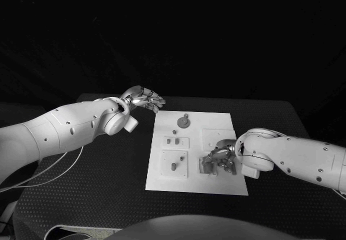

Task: Assemble the parts on the task board

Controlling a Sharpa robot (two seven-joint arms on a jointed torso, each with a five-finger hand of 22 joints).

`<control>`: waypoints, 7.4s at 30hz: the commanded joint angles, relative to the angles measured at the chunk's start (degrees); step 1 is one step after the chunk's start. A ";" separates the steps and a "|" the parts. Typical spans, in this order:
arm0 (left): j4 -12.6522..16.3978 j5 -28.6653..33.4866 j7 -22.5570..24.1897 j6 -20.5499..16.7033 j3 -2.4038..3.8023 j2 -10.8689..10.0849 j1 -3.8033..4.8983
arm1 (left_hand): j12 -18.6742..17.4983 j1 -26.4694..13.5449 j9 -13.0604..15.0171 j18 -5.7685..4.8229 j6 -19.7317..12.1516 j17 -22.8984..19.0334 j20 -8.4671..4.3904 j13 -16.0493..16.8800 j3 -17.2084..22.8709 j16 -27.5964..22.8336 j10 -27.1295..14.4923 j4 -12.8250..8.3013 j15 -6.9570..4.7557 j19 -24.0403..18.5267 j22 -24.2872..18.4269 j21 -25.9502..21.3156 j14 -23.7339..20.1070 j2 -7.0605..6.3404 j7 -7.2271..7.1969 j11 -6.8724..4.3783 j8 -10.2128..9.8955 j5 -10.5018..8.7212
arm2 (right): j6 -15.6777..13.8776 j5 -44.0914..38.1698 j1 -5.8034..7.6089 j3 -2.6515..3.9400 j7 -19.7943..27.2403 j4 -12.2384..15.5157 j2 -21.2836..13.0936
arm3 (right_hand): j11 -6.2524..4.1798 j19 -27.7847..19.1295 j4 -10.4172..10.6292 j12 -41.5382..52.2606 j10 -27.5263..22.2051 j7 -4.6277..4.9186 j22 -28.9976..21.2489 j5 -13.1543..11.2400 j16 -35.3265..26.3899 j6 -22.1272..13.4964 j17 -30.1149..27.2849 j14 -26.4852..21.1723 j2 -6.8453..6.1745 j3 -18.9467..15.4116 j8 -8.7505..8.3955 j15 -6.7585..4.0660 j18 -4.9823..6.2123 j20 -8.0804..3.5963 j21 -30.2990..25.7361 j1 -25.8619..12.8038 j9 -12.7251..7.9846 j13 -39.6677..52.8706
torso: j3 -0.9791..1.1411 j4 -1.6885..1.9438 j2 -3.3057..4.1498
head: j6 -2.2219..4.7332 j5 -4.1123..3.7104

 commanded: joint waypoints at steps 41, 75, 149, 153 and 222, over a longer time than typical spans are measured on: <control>-0.06 0.38 0.46 0.78 0.04 0.11 0.07 | -0.41 -0.17 0.12 1.03 -0.17 0.32 0.26 0.24 0.12 -0.54 -0.16 0.33 0.13 0.04 0.13 -0.42 0.18 0.05 -0.21 0.04 0.41 0.07 | -2.63 -2.68 0.19 -0.17 3.61 2.73 -2.55 | 0.56 -0.68 1.65 0.01 -1.86 0.98 1.25 -0.01 -0.37 -1.39 -1.41 -1.59 -5.05 2.34 -1.80 0.46 0.39 0.02 0.07 -1.95 0.47 0.25 | 0.02 -0.04 -0.06 | 0.21 -0.02; 0.13 0.38 0.52 0.87 0.04 -0.15 0.07 | -0.41 -0.16 0.21 1.03 -0.05 0.59 0.26 0.46 0.11 -0.70 -0.07 0.36 0.11 0.10 0.20 -0.48 0.28 0.08 -0.31 -0.01 0.50 0.07 | 3.54 -17.80 2.37 -0.23 0.17 4.76 -12.58 | -0.37 -0.01 -1.11 0.16 -0.58 -0.02 1.19 0.09 -0.16 0.12 -0.90 -0.39 -3.13 1.18 0.29 -0.38 0.39 -0.02 -0.05 1.57 5.77 -0.26 | 0.09 -0.16 -0.01 | 1.36 -1.70; 0.52 0.38 0.16 1.67 0.04 -0.58 0.07 | -0.57 -0.23 0.30 1.01 -0.12 1.11 0.28 0.85 0.07 -1.23 -0.17 0.49 0.16 0.00 0.30 -0.73 0.24 0.15 -0.30 0.01 0.48 0.07 | -10.74 0.41 -2.65 -0.16 2.18 5.35 -7.80 | 0.43 -0.28 -5.25 0.09 -0.16 0.85 1.14 0.12 -0.13 0.44 -1.44 -0.40 3.22 0.01 -4.69 0.36 0.39 0.22 0.50 9.36 1.69 -0.68 | 0.02 0.05 0.03 | -0.25 -1.13; 0.53 0.38 0.16 1.73 0.04 -0.60 0.07 | -0.57 -0.20 0.31 1.01 -0.12 1.15 0.28 0.87 0.08 -1.25 -0.17 0.47 0.16 0.00 0.31 -0.74 0.25 0.14 -0.31 0.01 0.48 0.07 | -11.79 0.38 -2.65 -0.16 2.79 5.37 -7.79 | 0.43 -0.23 -5.23 0.09 -0.14 0.84 1.13 0.12 -0.12 0.49 -1.38 -0.33 3.06 0.00 -4.70 0.36 0.39 0.21 0.50 9.24 1.63 -0.69 | -0.02 -0.02 0.00 | -0.26 -1.09; 0.02 0.38 0.43 1.49 0.04 -0.42 0.08 | -0.66 -0.27 0.38 1.00 -0.15 1.56 0.31 1.16 0.02 -1.58 -0.20 0.55 0.18 0.04 0.42 -0.86 0.34 0.11 -0.28 0.02 0.48 0.06 | -8.90 -3.34 -1.47 -0.14 9.80 2.26 -7.11 | 1.33 -0.22 0.41 -0.01 -1.46 1.83 1.14 0.09 -1.00 -2.04 -3.28 -1.96 -5.73 1.13 -6.35 1.12 0.39 0.26 -0.63 5.98 -0.25 -0.62 | -0.05 -0.03 -0.09 | -0.04 -0.87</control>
